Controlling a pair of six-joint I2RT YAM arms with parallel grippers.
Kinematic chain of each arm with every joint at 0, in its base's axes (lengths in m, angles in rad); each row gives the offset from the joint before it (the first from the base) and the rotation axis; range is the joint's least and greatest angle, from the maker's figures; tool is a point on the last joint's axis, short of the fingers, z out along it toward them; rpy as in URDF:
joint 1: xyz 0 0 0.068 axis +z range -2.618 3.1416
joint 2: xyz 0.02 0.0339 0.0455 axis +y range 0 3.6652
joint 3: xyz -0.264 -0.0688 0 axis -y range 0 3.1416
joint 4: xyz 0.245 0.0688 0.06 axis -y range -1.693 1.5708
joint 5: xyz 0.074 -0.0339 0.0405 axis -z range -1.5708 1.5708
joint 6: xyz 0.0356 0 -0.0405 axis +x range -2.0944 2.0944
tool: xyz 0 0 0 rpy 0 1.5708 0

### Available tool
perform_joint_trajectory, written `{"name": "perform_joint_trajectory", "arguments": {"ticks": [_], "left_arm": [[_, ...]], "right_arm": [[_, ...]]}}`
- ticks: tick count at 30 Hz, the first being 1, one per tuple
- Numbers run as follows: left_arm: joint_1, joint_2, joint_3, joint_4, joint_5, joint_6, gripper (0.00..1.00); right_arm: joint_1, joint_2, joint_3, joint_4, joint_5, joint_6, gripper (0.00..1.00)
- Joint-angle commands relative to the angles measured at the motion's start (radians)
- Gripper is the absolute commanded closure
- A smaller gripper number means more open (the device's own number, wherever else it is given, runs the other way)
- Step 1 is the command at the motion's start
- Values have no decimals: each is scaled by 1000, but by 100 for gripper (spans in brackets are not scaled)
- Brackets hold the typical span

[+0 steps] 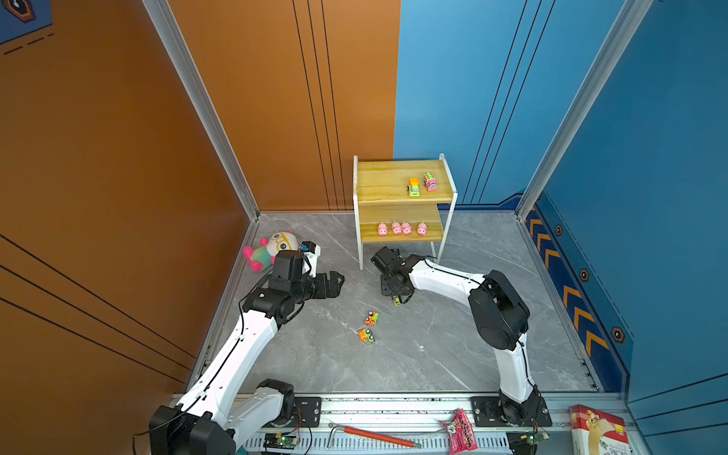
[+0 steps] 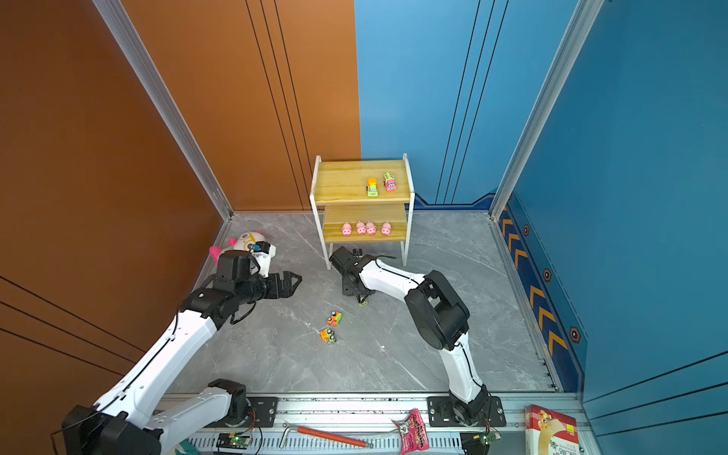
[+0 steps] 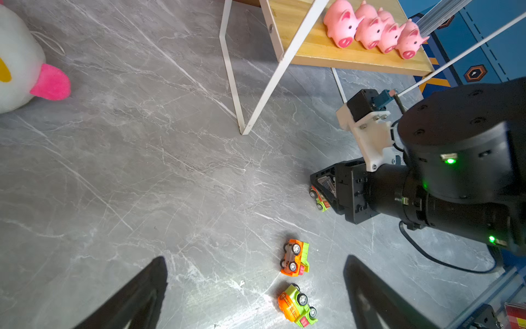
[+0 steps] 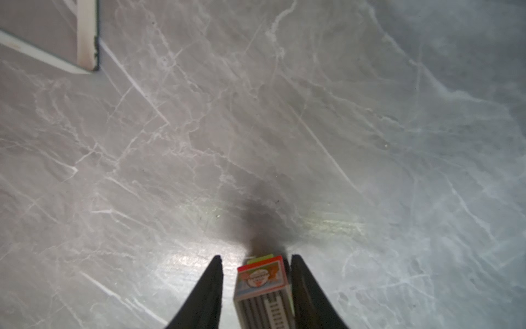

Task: Organize plastic toys on shelves
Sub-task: Rotate the plastic toy at the center of the table.

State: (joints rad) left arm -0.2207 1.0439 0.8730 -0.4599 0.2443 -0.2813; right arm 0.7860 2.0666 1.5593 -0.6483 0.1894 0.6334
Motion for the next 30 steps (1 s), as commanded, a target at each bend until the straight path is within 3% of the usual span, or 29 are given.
{"name": "perform_joint_trajectory", "arguments": {"ticks": [1, 7, 16, 24, 30], "left_arm": [[13, 4, 2, 17, 22, -7, 3], [12, -3, 0, 18, 23, -9, 3], [9, -11, -3, 21, 26, -10, 3], [4, -20, -5, 23, 25, -9, 3], [4, -25, -5, 23, 23, -7, 3]], "right_arm": [[15, -36, 28, -55, 84, -106, 46], [31, -186, -89, 67, 140, -174, 35], [66, -479, -651, 680, 103, -178, 21], [89, -455, -926, 1218, 130, -278, 22], [72, -370, -928, 1341, 114, -295, 25]]}}
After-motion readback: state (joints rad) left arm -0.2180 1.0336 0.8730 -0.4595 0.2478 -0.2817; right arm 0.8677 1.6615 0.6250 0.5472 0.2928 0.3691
